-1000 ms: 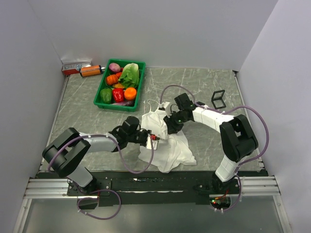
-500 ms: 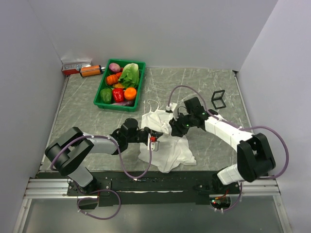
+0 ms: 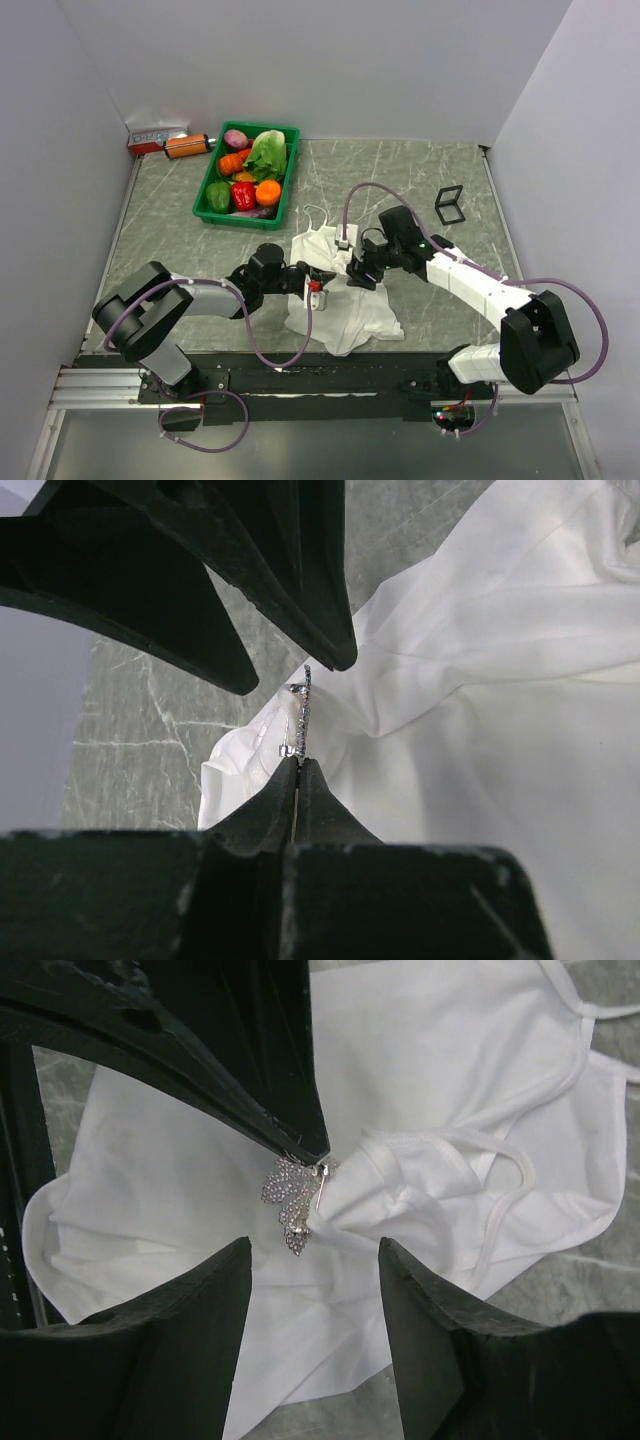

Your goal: Remove the brooch from the garment

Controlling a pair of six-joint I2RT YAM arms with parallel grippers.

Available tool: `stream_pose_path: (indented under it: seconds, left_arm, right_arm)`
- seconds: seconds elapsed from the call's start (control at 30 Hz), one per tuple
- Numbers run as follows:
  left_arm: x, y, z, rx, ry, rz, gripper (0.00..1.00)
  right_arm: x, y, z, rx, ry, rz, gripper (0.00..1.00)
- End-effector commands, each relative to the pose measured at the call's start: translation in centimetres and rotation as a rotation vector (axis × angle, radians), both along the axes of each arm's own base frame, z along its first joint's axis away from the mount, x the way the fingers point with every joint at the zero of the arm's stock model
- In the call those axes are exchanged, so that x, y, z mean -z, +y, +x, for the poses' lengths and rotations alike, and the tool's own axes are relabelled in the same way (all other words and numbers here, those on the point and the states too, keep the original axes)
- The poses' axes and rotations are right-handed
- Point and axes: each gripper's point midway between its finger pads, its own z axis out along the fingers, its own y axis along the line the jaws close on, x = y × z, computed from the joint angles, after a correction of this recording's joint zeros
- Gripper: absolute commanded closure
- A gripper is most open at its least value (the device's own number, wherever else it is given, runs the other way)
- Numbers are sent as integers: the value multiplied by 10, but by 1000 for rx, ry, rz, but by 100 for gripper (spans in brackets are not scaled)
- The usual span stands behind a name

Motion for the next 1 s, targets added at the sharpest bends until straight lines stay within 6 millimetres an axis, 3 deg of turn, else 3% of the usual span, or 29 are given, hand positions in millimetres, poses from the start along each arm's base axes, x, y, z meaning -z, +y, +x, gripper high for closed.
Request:
stream_pose_path:
  seconds: [0.0,0.17,0.5,0.7,0.83,0.97]
  left_arm:
    - [-11,-6,0,21,-20,-36,99]
    - [-12,-6,1,13,-15,-42,99]
    - [-14,-4,2,-5,-12,-48,99]
    - [-17,-5,3,-10,-14,-61,99]
    - [-19,-5,6,-23,-24,-66,99]
    - [-17,-5,5,-18,-17,-64,99]
  right_arm:
    - [-16,13,2,-116,-141,37,39]
    - [-12,19,-3,-153,-152,27,40]
    - [-3,27,-5,-173,-122,1,54]
    - [-1,28,-10,-192,-117,-3,57]
    - [1,29,-8,-183,-122,-6,57]
    - [5,27,-3,-161,-135,-24,52]
